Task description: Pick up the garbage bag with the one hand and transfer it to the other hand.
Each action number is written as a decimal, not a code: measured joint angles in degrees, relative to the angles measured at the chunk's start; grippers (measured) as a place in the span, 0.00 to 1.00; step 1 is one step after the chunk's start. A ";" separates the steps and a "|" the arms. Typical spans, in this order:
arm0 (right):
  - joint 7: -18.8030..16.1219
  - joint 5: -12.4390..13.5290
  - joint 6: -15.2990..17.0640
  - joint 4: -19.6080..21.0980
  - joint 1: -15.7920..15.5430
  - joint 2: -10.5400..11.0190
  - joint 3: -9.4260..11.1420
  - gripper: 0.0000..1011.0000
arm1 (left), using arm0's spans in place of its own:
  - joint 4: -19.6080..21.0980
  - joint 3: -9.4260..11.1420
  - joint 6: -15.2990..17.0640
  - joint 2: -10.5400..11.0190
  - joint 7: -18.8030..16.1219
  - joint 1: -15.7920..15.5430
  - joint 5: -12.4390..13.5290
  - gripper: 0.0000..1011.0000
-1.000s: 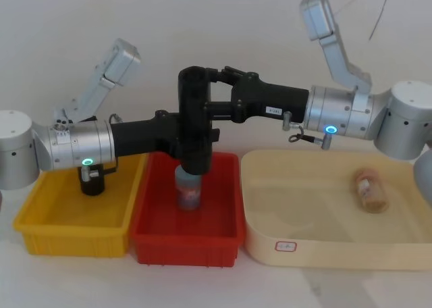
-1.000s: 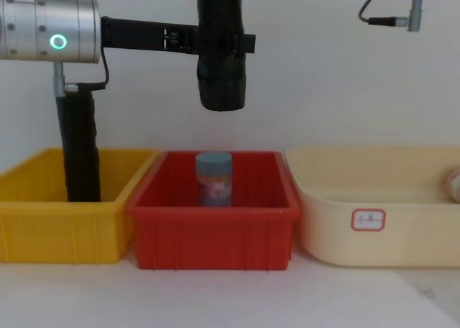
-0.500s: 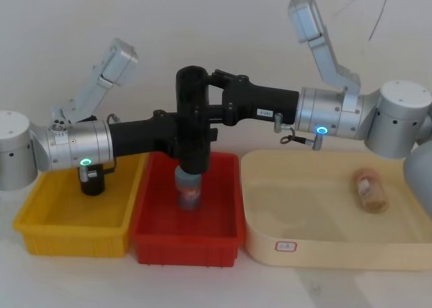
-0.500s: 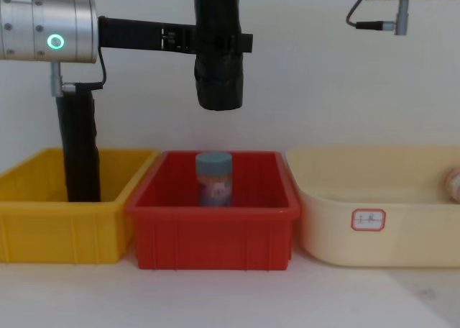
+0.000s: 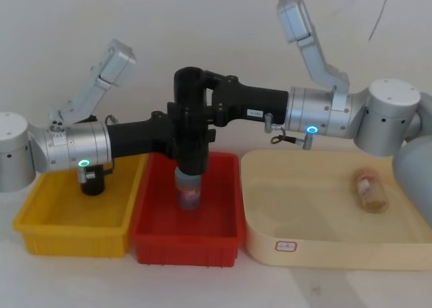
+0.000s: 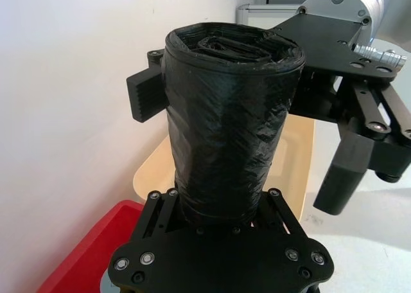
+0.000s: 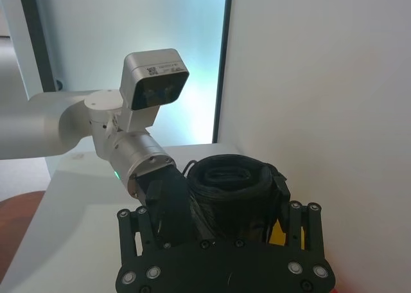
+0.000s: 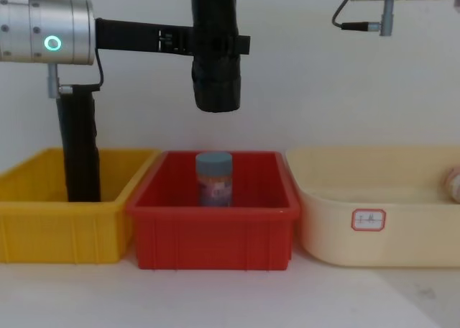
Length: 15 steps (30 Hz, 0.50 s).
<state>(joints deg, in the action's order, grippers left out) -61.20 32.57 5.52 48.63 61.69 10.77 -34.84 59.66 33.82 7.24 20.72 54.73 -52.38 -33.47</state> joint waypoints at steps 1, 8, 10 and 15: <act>-0.09 0.04 -0.06 -0.13 0.07 -0.07 -0.06 0.99 | 0.03 0.03 0.01 0.04 -0.02 0.02 -0.03 0.42; -0.57 0.28 -0.58 -1.45 0.76 -0.78 -0.67 0.99 | 0.11 0.26 0.13 0.24 -0.13 0.10 -0.41 0.42; -0.65 0.30 -0.71 -1.68 0.91 -0.91 -0.79 0.99 | 0.11 0.36 0.14 0.30 -0.13 0.10 -0.51 0.42; -0.92 0.41 -1.10 -2.52 1.42 -1.32 -1.18 0.99 | 0.11 0.64 0.16 0.46 -0.12 0.10 -0.71 0.42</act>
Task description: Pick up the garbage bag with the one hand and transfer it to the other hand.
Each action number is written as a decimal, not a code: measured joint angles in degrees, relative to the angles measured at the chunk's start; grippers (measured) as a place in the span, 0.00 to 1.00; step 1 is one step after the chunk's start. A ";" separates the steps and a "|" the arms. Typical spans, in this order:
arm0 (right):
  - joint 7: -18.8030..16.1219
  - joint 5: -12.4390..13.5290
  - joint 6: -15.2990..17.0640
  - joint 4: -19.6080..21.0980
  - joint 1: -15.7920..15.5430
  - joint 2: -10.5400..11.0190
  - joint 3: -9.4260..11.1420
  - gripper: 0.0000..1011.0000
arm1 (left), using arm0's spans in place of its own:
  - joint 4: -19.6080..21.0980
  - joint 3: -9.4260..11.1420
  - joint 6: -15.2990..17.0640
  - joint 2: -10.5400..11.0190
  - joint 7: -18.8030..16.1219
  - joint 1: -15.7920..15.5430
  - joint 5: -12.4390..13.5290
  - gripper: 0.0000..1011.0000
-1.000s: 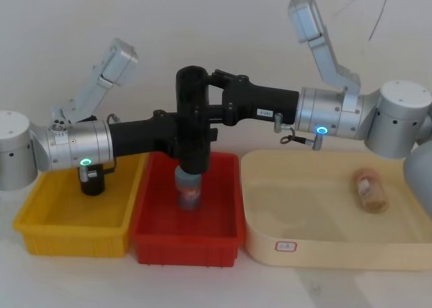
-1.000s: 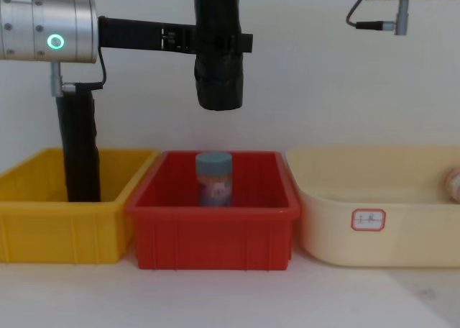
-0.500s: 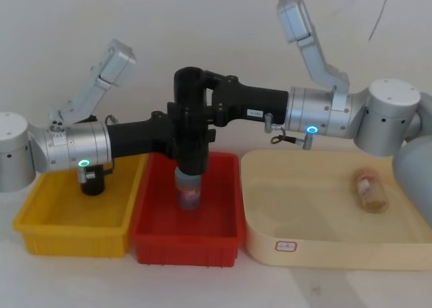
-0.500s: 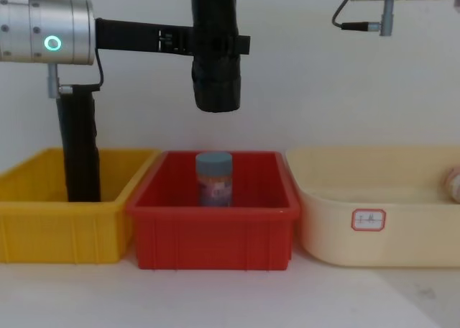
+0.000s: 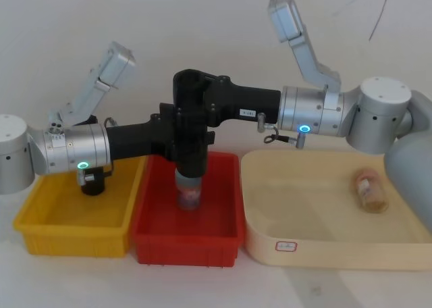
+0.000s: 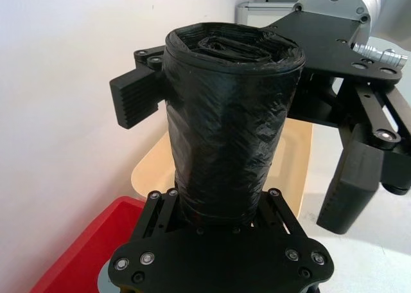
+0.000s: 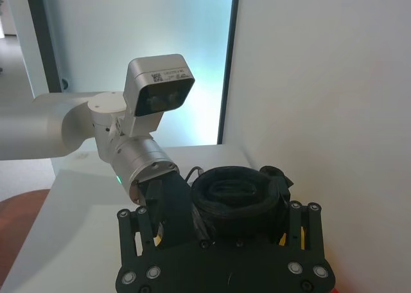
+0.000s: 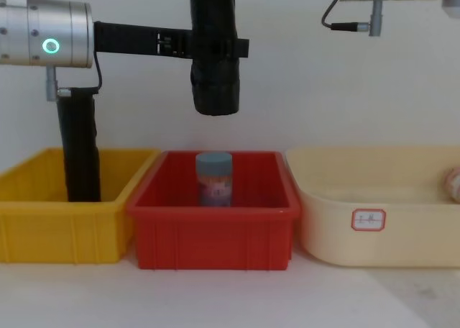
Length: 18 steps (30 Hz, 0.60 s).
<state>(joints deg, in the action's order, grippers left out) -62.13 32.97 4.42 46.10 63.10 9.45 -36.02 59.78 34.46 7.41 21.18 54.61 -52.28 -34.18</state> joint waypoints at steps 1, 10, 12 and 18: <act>-0.03 0.02 -0.04 -0.10 0.06 -0.04 -0.04 0.99 | 0.00 0.05 0.00 0.03 0.00 0.00 -0.02 0.42; -0.29 0.35 -0.57 -1.31 0.71 -0.68 -0.71 0.99 | -0.02 0.53 -0.03 0.27 0.02 -0.14 -0.26 0.42; -0.31 0.39 -0.63 -1.43 0.79 -0.74 -0.80 0.99 | -0.03 0.59 -0.05 0.29 0.02 -0.16 -0.30 0.42; -0.35 0.55 -0.77 -1.76 0.99 -0.95 -1.04 0.99 | -0.08 0.78 -0.16 0.37 0.02 -0.21 -0.41 0.42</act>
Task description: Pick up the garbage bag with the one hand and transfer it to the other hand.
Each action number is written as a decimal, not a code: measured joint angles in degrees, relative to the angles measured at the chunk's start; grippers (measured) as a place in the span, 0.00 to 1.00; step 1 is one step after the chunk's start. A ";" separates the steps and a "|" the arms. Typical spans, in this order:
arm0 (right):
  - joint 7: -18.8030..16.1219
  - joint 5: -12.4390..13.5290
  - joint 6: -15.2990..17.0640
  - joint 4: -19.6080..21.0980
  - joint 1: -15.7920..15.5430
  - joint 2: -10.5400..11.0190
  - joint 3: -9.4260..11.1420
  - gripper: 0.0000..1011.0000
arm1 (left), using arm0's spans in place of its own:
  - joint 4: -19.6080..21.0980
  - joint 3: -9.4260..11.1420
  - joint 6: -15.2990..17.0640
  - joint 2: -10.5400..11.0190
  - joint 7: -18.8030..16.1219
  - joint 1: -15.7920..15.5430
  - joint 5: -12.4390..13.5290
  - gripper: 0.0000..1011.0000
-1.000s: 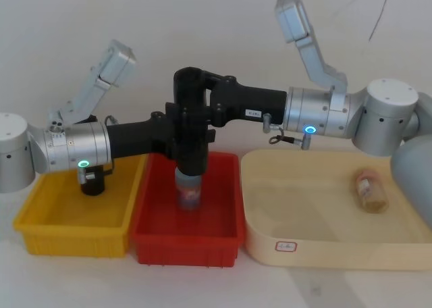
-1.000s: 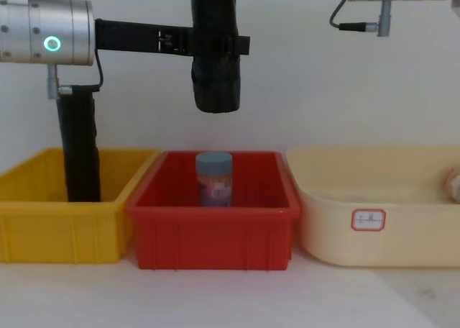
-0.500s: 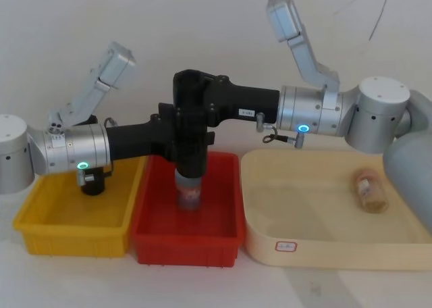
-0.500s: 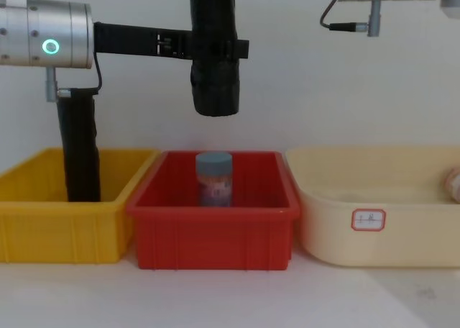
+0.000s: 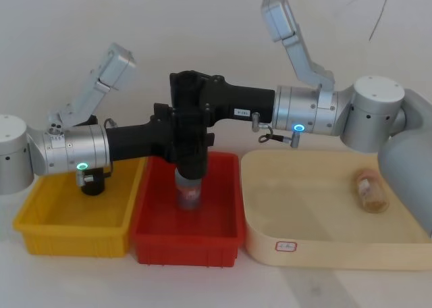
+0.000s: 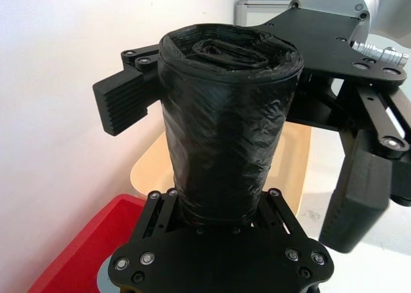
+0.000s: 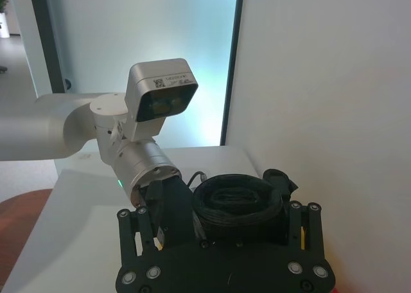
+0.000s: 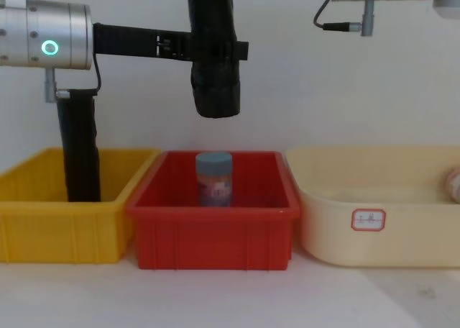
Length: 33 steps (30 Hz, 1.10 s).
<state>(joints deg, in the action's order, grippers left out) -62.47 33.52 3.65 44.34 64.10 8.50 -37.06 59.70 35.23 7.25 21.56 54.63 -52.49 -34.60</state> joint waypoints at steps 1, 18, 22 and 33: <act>0.00 0.01 -0.02 -0.03 0.02 -0.02 -0.02 0.99 | -0.01 0.03 -0.02 0.01 0.00 -0.01 -0.02 0.42; 0.03 0.22 -0.21 -0.42 0.24 -0.23 -0.27 0.69 | -0.07 0.24 -0.13 0.09 -0.01 -0.08 -0.12 0.42; 0.03 0.24 -0.24 -0.44 0.25 -0.24 -0.28 0.66 | -0.08 0.27 -0.16 0.10 -0.02 -0.09 -0.14 0.42; 0.03 0.24 -0.24 -0.51 0.31 -0.30 -0.35 0.59 | -0.07 0.30 -0.16 0.11 -0.03 -0.09 -0.14 0.42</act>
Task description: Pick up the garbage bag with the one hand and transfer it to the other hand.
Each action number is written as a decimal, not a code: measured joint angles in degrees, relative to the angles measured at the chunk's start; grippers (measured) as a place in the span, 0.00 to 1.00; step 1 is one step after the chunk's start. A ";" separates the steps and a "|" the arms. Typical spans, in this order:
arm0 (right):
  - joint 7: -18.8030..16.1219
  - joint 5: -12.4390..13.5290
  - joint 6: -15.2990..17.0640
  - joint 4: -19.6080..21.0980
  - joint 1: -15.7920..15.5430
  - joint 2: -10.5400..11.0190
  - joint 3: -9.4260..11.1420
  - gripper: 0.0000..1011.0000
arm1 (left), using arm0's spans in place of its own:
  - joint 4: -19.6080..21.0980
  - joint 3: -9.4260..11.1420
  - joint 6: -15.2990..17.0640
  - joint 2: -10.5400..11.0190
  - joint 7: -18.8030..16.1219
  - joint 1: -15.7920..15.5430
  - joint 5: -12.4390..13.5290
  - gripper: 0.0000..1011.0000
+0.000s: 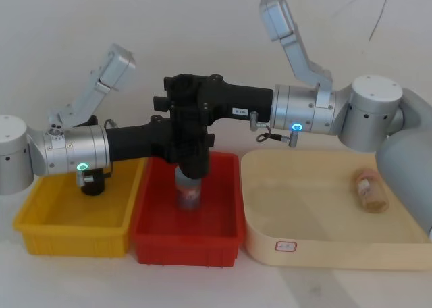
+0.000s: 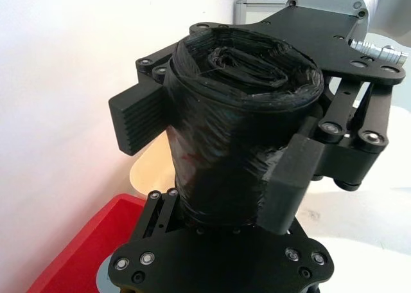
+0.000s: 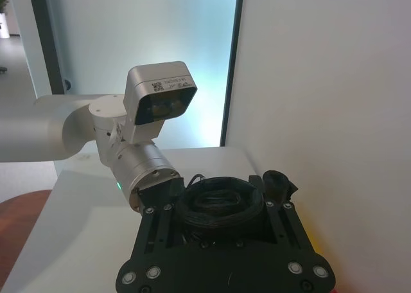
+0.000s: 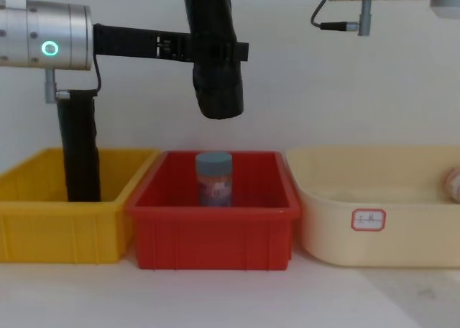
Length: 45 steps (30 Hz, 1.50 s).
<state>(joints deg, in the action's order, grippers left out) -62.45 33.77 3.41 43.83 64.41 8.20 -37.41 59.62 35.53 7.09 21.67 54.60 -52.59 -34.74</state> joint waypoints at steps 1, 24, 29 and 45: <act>0.00 0.00 0.00 -0.01 0.00 -0.01 0.00 0.58 | 0.00 0.00 0.00 0.00 0.00 0.00 0.00 0.42; -0.03 0.00 0.01 -0.02 0.00 -0.01 0.00 0.54 | 0.00 0.00 0.01 0.00 0.00 0.01 0.01 0.42; -0.03 0.00 0.01 -0.01 0.00 -0.01 -0.01 0.54 | 0.00 0.00 0.01 0.00 0.00 0.01 0.01 0.42; -0.02 0.00 0.01 -0.01 0.00 -0.01 0.00 0.54 | 0.00 0.00 0.01 0.00 0.00 0.01 0.01 0.42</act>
<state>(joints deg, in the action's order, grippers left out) -62.47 33.76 3.42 43.82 64.41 8.19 -37.41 59.62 35.53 7.09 21.66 54.60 -52.58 -34.74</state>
